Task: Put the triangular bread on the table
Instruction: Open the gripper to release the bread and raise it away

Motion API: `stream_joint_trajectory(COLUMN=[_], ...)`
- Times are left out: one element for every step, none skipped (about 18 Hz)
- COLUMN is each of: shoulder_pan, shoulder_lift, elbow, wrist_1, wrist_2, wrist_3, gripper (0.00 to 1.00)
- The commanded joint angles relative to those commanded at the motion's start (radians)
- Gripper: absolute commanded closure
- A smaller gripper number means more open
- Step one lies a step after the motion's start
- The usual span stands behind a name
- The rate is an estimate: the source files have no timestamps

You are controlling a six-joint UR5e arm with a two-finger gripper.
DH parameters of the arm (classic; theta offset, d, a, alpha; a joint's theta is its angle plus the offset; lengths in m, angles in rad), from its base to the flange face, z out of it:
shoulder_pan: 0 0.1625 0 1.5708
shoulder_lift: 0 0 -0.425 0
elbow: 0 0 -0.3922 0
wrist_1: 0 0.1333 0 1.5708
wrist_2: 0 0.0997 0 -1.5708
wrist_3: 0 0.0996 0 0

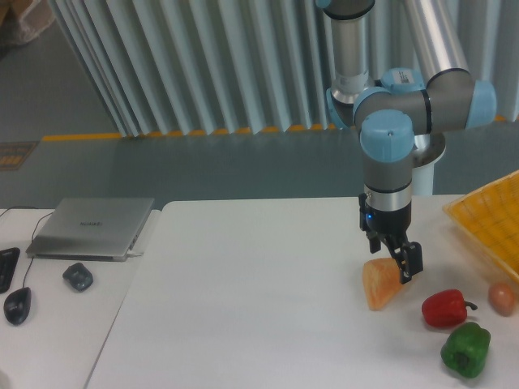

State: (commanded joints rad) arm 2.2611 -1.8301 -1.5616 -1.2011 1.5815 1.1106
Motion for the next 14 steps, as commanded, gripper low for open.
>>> stream_joint_trajectory(shoulder_pan=[0.000, 0.000, 0.002, 0.002, 0.002, 0.003, 0.006, 0.014, 0.017, 0.020, 0.026, 0.026, 0.026, 0.026], shoulder_lift=[0.009, 0.015, 0.018, 0.020, 0.020, 0.020, 0.021, 0.023, 0.034, 0.035, 0.037, 0.038, 0.038, 0.038], elbow=[-0.002, -0.002, -0.002, 0.000, 0.000, 0.000, 0.002, 0.012, 0.034, 0.040, 0.040, 0.041, 0.041, 0.041], wrist_1=[0.000, 0.000, -0.003, -0.003, -0.005, -0.008, -0.024, -0.063, -0.134, -0.161, -0.163, -0.163, -0.163, -0.163], wrist_2=[0.002, 0.002, -0.005, -0.006, -0.006, -0.006, 0.000, -0.002, 0.009, 0.011, 0.009, 0.009, 0.009, 0.003], wrist_3=[0.000, 0.008, 0.026, 0.046, 0.060, 0.066, 0.078, 0.101, 0.144, 0.168, 0.179, 0.179, 0.179, 0.179], gripper=[0.00, 0.00, 0.00, 0.00, 0.00, 0.00, 0.00, 0.00, 0.00, 0.00, 0.00, 0.00, 0.00, 0.00])
